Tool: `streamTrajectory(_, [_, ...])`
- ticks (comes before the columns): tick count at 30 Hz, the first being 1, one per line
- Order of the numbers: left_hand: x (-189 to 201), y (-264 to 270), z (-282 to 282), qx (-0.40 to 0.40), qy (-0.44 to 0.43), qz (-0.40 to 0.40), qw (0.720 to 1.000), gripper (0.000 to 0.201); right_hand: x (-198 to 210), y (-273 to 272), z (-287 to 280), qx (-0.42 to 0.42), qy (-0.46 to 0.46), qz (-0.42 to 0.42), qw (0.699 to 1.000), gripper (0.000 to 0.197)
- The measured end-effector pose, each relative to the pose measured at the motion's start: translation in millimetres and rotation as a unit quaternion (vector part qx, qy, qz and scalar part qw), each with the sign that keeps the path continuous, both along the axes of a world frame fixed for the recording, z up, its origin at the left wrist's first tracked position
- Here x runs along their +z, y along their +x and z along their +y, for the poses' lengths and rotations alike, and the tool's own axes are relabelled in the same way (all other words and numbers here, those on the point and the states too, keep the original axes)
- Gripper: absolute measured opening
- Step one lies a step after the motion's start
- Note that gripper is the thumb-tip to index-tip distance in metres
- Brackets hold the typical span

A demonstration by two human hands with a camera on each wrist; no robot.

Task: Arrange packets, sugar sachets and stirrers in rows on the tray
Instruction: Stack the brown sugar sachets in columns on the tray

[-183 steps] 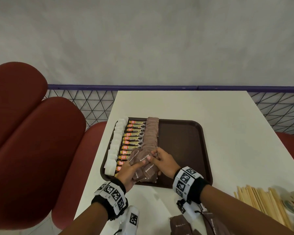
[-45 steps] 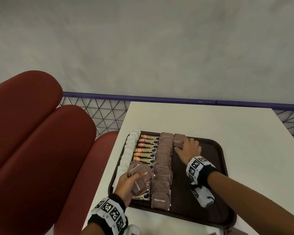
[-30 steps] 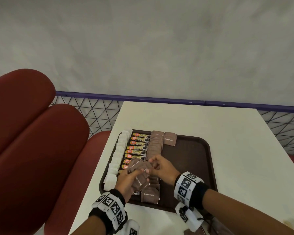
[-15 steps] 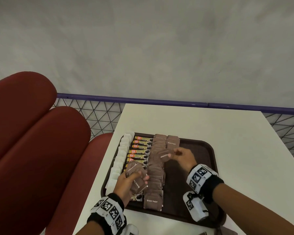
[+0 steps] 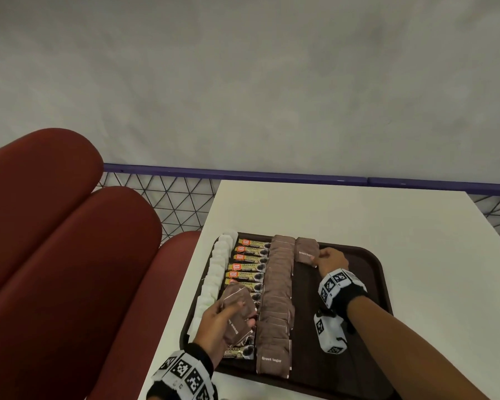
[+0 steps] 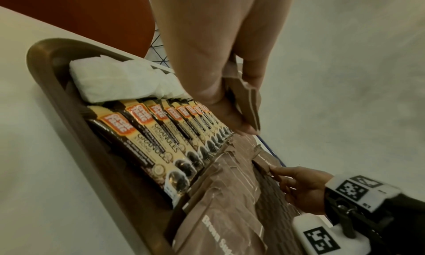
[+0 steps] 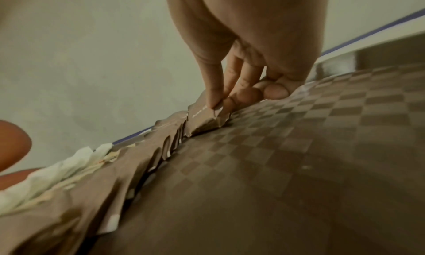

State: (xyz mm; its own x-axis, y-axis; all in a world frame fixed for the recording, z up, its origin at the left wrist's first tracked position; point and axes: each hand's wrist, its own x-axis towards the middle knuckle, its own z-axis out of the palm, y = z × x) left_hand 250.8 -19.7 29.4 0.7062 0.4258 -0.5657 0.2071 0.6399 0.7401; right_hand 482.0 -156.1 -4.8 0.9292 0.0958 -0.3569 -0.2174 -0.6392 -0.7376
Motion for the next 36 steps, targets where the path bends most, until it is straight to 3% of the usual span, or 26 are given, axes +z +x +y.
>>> streamTrajectory(6, [0,-4,4,-0.007,0.006,0.001,1.0,0.028,-5,7,5,0.061,-0.127,-0.02,0.99,0.015])
streamTrajectory(10, [1,-5,5,-0.015,0.019,-0.001,1.0,0.026,-7,6,3,0.067,-0.142,-0.043,0.987,0.023])
streamTrajectory(14, [-1,-4,1,-0.018,0.04,0.009,0.999,0.03,-2,2,-1,0.014,-0.061,-0.057,0.996,0.043])
streamTrajectory(17, [-2,-1,-3,-0.016,0.053,0.013,0.998,0.037,5,-7,-6,0.012,-0.005,-0.06,0.998,0.043])
streamTrajectory(21, [-3,4,-13,-0.027,0.05,0.005,0.998,0.04,17,-32,-12,0.118,0.08,-0.011,0.99,0.029])
streamTrajectory(25, [0,8,-23,-0.036,0.044,-0.003,0.998,0.039,34,-65,-15,0.248,0.168,0.048,0.953,0.019])
streamTrajectory(28, [6,11,-29,-0.043,0.053,-0.007,0.998,0.038,41,-83,-18,0.32,0.184,0.066,0.927,0.018])
streamTrajectory(33, [12,12,-37,-0.054,0.04,-0.017,0.998,0.036,40,-96,-19,0.356,0.18,0.064,0.915,0.022])
streamTrajectory(36, [15,12,-35,-0.039,0.038,-0.018,0.998,0.032,45,-94,-20,0.33,0.203,0.069,0.919,0.02])
